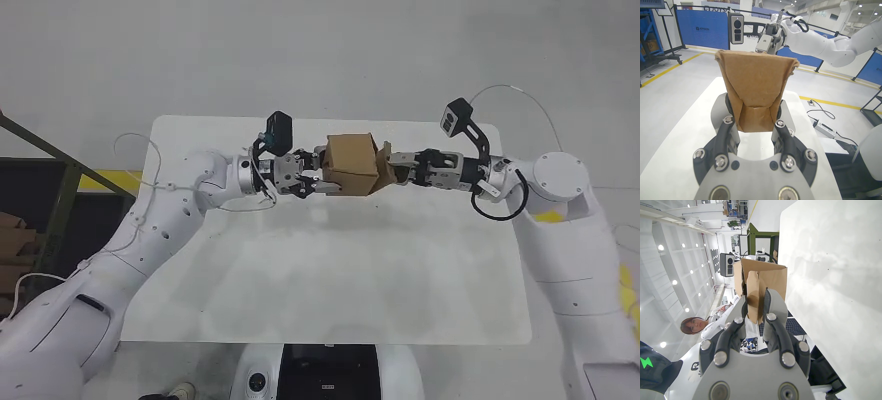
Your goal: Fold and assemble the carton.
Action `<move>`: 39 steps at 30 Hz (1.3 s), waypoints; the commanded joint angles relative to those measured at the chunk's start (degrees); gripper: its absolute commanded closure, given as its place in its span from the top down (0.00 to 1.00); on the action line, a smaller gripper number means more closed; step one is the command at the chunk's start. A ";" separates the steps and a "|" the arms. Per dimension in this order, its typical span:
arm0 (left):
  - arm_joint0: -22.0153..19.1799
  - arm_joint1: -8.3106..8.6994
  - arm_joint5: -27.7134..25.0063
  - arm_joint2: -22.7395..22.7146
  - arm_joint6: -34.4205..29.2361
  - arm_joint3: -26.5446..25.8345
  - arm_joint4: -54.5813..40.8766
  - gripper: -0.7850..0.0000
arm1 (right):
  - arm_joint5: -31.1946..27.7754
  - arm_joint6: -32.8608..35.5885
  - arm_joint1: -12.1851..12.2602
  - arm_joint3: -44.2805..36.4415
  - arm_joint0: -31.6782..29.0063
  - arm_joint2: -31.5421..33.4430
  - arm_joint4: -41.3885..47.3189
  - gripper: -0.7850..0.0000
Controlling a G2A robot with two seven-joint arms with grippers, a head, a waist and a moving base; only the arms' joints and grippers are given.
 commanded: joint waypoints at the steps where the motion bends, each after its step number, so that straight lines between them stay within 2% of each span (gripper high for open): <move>1: 0.49 -0.14 0.04 -0.27 0.29 -0.39 0.41 0.35 | -0.02 0.03 0.05 0.17 0.09 -0.16 -0.09 0.14; 7: 1.09 -0.51 -0.35 -1.32 0.15 -0.61 1.00 0.35 | -0.38 0.09 0.25 0.46 0.09 0.07 0.48 0.17; 14: 1.60 -1.01 -0.36 -2.16 -0.66 -1.02 1.80 0.35 | -0.58 -0.12 0.50 0.31 -0.06 0.24 0.68 0.15; 16: 1.71 -1.18 -0.45 -2.28 -0.95 -1.16 1.85 0.35 | -0.48 -0.23 0.54 0.13 0.01 0.03 0.42 0.11; 39: 1.53 -2.64 -0.66 -1.97 -3.71 -1.44 2.17 0.35 | -0.94 -1.44 0.81 0.00 0.60 -1.48 1.03 0.05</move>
